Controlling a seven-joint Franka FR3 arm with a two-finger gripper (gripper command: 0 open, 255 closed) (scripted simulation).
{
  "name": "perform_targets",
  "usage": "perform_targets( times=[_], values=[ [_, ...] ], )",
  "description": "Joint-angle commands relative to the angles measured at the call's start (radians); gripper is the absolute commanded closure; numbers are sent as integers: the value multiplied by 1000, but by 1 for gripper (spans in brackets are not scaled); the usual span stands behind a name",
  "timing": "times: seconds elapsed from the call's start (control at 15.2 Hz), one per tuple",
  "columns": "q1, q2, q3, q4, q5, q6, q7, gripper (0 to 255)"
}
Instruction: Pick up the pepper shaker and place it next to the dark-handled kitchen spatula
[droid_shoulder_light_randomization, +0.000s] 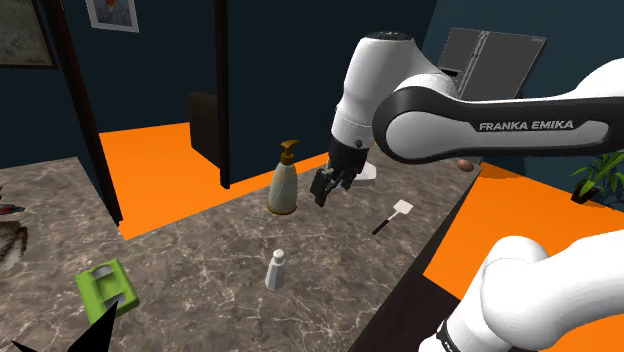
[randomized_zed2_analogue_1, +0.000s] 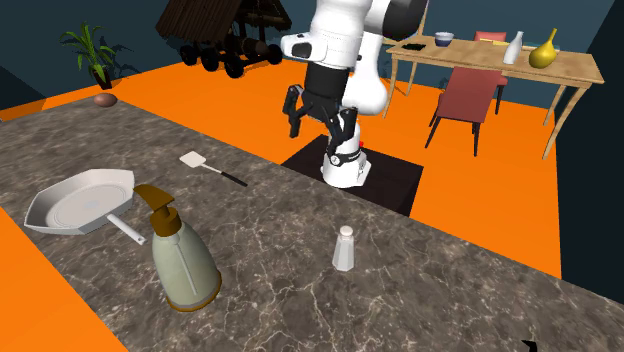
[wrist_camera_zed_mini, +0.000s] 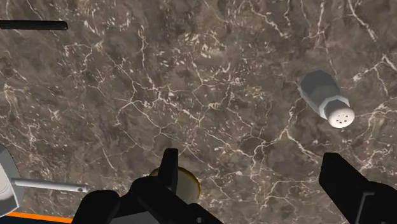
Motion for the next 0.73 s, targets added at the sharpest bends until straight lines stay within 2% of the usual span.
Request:
perform_targets(
  times=[0.0,0.33,0.66],
  values=[
    [4,47,36,-13,12,48,48,0],
    [4,187,126,-2,21,147,168,0],
    [-7,357,216,40,-9,238,303,0]
  ],
)
